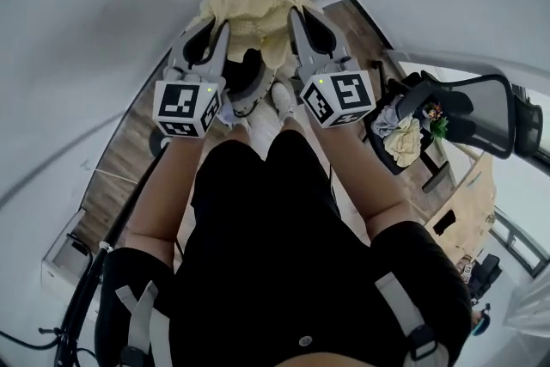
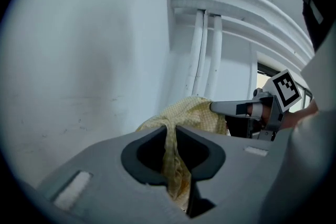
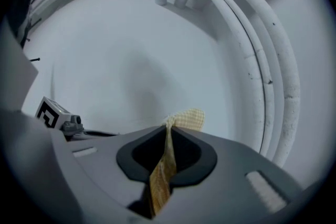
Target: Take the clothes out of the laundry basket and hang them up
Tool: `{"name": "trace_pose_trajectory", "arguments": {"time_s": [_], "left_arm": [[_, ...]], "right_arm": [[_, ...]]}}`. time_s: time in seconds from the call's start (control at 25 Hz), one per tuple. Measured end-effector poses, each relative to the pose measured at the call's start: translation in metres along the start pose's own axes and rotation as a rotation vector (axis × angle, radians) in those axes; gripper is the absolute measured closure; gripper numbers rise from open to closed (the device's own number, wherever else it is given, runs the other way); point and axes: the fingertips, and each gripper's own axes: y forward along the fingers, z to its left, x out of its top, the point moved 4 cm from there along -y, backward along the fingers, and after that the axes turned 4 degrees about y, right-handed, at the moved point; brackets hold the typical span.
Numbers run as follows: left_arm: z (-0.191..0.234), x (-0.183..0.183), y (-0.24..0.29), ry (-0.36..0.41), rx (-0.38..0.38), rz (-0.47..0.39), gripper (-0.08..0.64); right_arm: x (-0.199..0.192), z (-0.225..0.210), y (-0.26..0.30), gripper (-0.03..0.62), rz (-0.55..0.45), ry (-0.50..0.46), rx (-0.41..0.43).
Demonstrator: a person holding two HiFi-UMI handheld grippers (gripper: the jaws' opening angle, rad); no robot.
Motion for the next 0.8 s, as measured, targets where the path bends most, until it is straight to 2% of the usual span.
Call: {"name": "trace_pose_trajectory", "arguments": {"time_s": [0.16,0.36,0.52,0.8], "left_arm": [[-0.022,0.034,-0.051,0.049,0.06,-0.077,0.503],[-0.06,0.059,-0.116,0.088,0.214,-0.145,0.503],[-0.091,0.065,-0.163,0.066,0.328,-0.18,0.503],[-0.14,0.065,-0.251,0.089,0.561,-0.234,0.503]], "right_arm": [[0.037,0.037,-0.034,0.563,-0.062,-0.064,0.121],[0.067,0.072,-0.073,0.563,-0.123,-0.128,0.305],[0.077,0.092,-0.103,0.563,-0.141,-0.13,0.421],[0.08,0.149,-0.149,0.563,-0.159,-0.159,0.653]]}}
